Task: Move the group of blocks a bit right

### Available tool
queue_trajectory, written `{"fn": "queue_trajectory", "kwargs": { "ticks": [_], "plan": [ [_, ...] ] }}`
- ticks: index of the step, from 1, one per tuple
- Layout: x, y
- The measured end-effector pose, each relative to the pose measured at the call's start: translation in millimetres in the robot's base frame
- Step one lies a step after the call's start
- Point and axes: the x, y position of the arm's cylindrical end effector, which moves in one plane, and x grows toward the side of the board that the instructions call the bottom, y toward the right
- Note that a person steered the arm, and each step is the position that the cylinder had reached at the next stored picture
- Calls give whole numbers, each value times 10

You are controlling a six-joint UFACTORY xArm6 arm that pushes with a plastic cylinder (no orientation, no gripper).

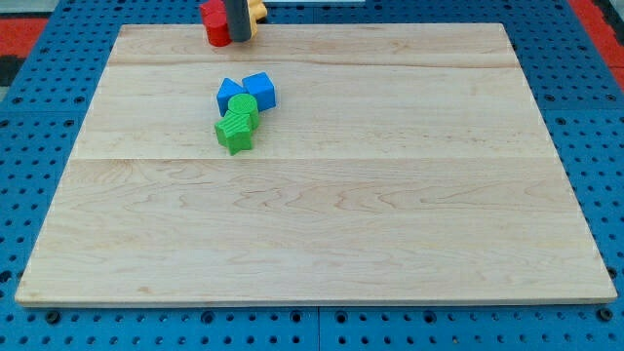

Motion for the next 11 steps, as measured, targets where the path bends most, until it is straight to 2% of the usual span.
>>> {"fn": "queue_trajectory", "kwargs": {
  "ticks": [3,7,8,9,11],
  "plan": [
    [141,0],
    [907,-381],
    [1181,-336],
    [1213,-308],
    [1238,345]
  ]
}}
